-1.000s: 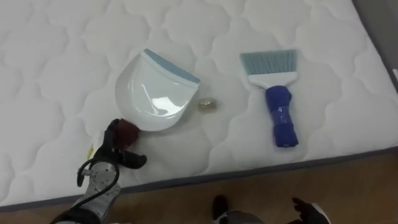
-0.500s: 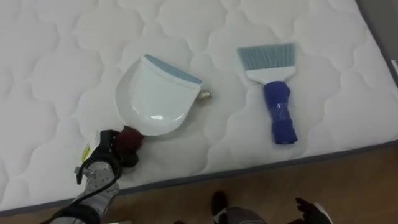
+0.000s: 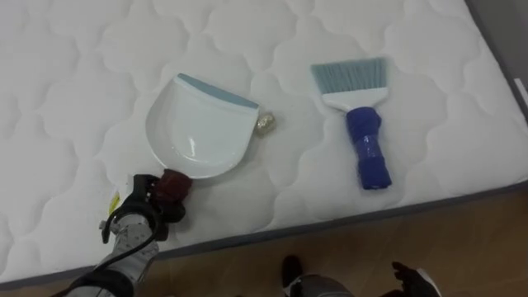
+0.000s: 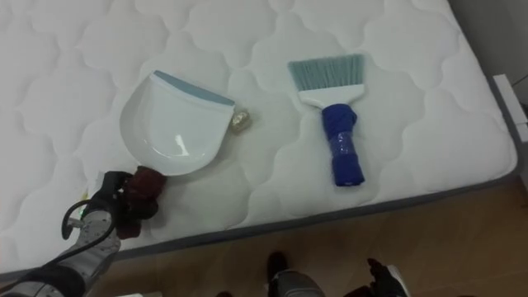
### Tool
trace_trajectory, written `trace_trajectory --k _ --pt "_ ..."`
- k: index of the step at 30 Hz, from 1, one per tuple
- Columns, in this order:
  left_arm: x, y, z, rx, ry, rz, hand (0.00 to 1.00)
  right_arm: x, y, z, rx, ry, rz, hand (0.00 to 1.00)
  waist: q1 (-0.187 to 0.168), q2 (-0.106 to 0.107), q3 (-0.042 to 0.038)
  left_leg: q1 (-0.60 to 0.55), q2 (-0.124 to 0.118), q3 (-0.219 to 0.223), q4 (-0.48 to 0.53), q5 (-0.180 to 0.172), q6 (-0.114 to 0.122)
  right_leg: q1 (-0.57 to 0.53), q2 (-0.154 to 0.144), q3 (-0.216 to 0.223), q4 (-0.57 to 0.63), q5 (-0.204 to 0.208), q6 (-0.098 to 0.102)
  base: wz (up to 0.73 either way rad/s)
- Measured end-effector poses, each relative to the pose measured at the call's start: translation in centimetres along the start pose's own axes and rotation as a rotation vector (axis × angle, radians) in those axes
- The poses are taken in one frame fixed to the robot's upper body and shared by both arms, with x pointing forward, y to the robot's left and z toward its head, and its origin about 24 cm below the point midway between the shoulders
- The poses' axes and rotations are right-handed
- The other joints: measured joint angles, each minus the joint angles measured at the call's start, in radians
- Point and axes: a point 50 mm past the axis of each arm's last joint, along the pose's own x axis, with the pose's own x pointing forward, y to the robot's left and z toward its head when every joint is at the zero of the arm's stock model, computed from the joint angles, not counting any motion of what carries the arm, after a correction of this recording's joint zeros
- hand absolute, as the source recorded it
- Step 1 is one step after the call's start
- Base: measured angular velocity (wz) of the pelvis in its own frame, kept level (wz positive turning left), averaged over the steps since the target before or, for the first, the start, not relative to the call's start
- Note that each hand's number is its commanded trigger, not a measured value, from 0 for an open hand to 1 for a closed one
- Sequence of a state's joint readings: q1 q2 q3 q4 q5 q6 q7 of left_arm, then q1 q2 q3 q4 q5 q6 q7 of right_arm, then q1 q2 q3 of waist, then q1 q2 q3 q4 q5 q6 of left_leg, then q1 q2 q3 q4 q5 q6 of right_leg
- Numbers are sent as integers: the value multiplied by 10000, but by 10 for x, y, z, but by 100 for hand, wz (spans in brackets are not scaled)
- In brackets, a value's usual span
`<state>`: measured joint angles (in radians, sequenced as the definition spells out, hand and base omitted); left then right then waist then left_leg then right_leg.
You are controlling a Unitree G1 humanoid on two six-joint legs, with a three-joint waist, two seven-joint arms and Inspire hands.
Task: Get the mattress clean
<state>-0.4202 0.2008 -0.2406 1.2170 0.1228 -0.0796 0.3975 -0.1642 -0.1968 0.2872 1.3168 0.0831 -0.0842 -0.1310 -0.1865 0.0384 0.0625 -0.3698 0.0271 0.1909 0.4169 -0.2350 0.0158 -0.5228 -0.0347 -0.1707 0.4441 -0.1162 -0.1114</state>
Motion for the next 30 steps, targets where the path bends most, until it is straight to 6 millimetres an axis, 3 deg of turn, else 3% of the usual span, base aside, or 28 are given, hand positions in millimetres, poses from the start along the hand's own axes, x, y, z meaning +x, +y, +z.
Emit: trace_trajectory --k 21,30 --pt "1 5 5 -105 -545 244 100 -2 2 -9 -14 -60 97 0 52 48 -19 119 15 4 -23 7 13 185 33 19 -154 69 28 0" --pt "6 24 10 971 -1417 599 100 -2 -9 -12 -120 -37 26 0 333 185 -67 143 -7 2 -10 4 16 172 21 25 -86 72 27 0"
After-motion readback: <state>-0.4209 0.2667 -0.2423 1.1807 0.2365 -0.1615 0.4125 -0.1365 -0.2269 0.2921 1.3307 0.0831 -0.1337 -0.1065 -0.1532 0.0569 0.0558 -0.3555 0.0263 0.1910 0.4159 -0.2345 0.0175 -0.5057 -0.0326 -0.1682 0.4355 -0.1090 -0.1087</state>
